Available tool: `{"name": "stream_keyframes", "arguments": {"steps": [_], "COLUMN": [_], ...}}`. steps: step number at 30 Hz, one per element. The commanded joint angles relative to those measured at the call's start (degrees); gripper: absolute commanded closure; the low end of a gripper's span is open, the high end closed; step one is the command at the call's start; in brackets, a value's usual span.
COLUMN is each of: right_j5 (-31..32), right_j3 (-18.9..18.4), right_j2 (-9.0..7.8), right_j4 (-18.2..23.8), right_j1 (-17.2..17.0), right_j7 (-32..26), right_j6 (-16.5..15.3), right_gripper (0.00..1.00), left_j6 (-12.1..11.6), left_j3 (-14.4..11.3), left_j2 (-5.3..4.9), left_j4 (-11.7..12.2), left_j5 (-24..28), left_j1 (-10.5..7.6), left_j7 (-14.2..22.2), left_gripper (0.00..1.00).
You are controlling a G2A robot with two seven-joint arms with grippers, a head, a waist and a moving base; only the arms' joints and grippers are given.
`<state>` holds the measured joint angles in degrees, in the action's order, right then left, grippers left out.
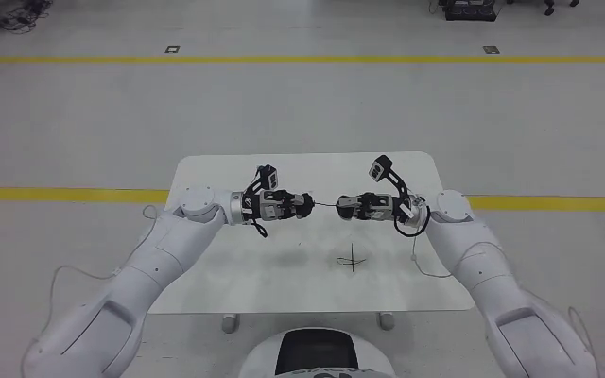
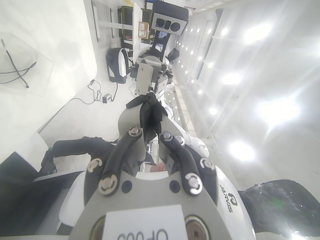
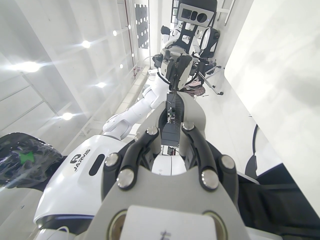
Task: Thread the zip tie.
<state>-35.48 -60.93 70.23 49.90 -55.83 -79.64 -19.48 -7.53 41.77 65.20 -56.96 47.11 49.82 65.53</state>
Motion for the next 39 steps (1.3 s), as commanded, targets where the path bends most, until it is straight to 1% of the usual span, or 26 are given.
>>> {"name": "stream_keyframes", "arguments": {"steps": [1,3,8,11,12,17,18,20,28,33,34,35,39], "right_j5": [0.0,0.0,0.2,0.2,0.3,0.3,0.3,0.2,-2.4,-3.8,-4.2,-4.3,-4.3], "right_j3": [-0.1,-0.2,-0.2,-0.2,-0.1,-0.1,-0.2,-0.2,0.7,2.2,2.8,2.9,2.9], "right_j2": [0.03,0.05,0.09,0.11,0.12,0.15,0.16,0.19,0.20,-0.04,-0.12,-0.15,-0.15], "right_j4": [0.0,0.0,-0.2,-0.3,-0.3,-0.5,-0.6,-0.7,-0.7,-0.5,-0.3,-0.2,-0.2], "right_j1": [-0.1,-0.1,-0.1,-0.1,-0.1,0.0,0.0,0.0,-0.1,0.0,0.1,0.1,0.1], "right_j7": [0.0,0.0,0.0,0.0,0.0,0.0,0.0,0.0,0.0,0.0,0.0,0.0,0.0], "right_j6": [0.0,0.0,0.0,0.0,0.0,0.0,0.0,0.0,0.0,0.0,0.0,0.0,0.0], "right_gripper": [0.82,0.82,0.93,0.97,1.00,1.00,1.00,1.00,1.00,1.00,1.00,1.00,1.00], "left_j6": [0.1,0.1,0.2,0.2,0.2,0.3,0.3,0.4,-0.1,0.0,-0.3,-0.6,-0.6], "left_j3": [0.1,0.2,0.4,0.5,0.5,0.7,0.7,0.7,0.8,0.1,-0.2,-0.3,-0.3], "left_j2": [0.04,0.09,0.18,0.24,0.27,0.37,0.39,0.44,0.70,1.10,1.20,1.23,1.23], "left_j4": [0.0,0.0,0.0,0.0,0.0,0.1,0.1,0.1,0.4,-0.1,-0.4,-0.3,-0.3], "left_j5": [0.0,-0.1,-0.3,-0.4,-0.5,-0.7,-0.8,-0.9,-1.2,-2.2,-3.1,-3.7,-3.7], "left_j1": [0.04,0.08,0.18,0.24,0.27,0.32,0.31,0.30,0.36,0.04,-0.12,-0.23,-0.23], "left_j7": [0.0,0.1,0.1,0.1,0.2,0.1,0.1,0.1,0.3,-0.1,-0.1,-0.7,-0.7], "left_gripper": [1.00,1.00,1.00,1.00,1.00,1.00,0.97,0.00,0.00,0.00,0.00,0.00,0.00]}}
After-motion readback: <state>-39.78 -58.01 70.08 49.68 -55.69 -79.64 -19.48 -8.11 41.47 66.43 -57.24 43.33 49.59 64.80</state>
